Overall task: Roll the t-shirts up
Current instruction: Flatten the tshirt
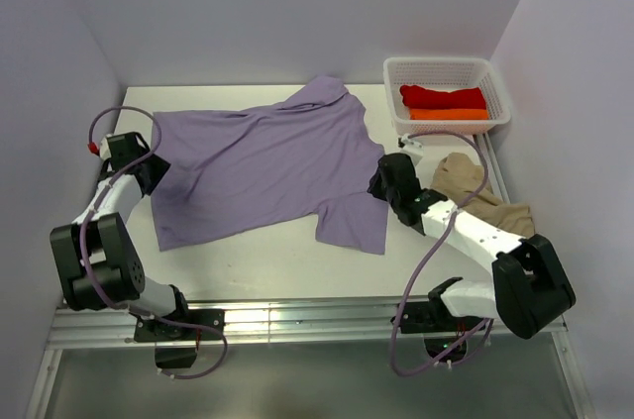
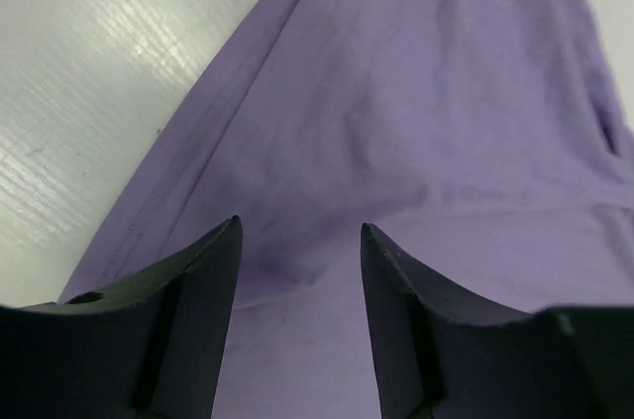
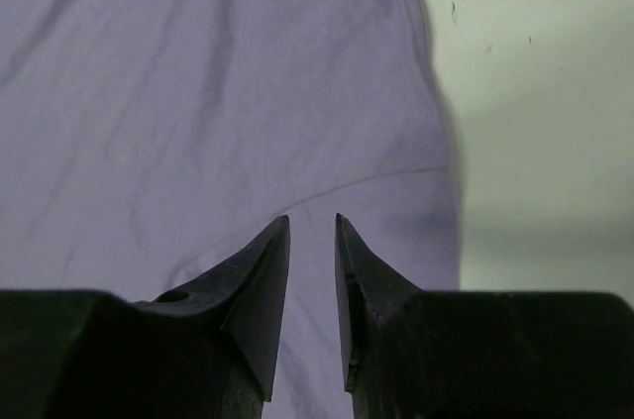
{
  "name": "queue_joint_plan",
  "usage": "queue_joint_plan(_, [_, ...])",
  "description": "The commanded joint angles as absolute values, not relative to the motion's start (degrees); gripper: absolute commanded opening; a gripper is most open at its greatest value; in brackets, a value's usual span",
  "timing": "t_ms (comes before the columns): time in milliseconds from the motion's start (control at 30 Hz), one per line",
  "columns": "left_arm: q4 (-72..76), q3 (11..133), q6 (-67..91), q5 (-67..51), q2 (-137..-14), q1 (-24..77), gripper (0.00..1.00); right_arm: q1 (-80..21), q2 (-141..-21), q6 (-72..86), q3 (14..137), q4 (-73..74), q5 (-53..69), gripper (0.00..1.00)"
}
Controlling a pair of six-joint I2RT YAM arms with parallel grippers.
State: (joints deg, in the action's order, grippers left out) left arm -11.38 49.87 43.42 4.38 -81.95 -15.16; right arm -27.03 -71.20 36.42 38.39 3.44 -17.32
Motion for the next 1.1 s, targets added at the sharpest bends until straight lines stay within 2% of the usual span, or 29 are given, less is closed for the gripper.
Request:
queue_joint_plan(0, [-7.3,49.3,42.0,4.0,-84.5,-15.1,0.52,-28.6,-70.0,40.2,33.9,-6.8,-23.1,0.31])
queue_joint_plan(133, [-6.8,49.1,41.4,4.0,-85.7,-15.0,0.47,-30.1,-70.1,42.2,30.6,-10.6,-23.3,0.27])
queue_joint_plan(600, [-9.1,53.2,38.1,8.4,-94.1,-15.1,0.46,-31.0,-70.2,43.5,30.8,-9.7,-22.3,0.27])
queue_joint_plan(700, [-8.4,53.5,38.1,7.9,-95.4,-15.1,0.40,-31.0,-70.5,43.5,30.9,-9.6,-22.1,0.27])
queue_joint_plan(900, [-9.3,54.8,37.4,9.1,-96.4,-15.1,0.12,-31.0,-70.6,43.7,31.1,-9.2,-22.2,0.27])
queue_joint_plan(1033, [-10.1,55.6,37.0,9.8,-96.6,-15.2,0.00,-31.1,-71.0,43.8,31.5,-9.1,-22.1,0.27])
queue_joint_plan(1067, [-10.4,55.9,36.8,9.7,-96.9,-15.1,0.00,-31.0,-71.1,43.8,31.5,-9.0,-22.3,0.27])
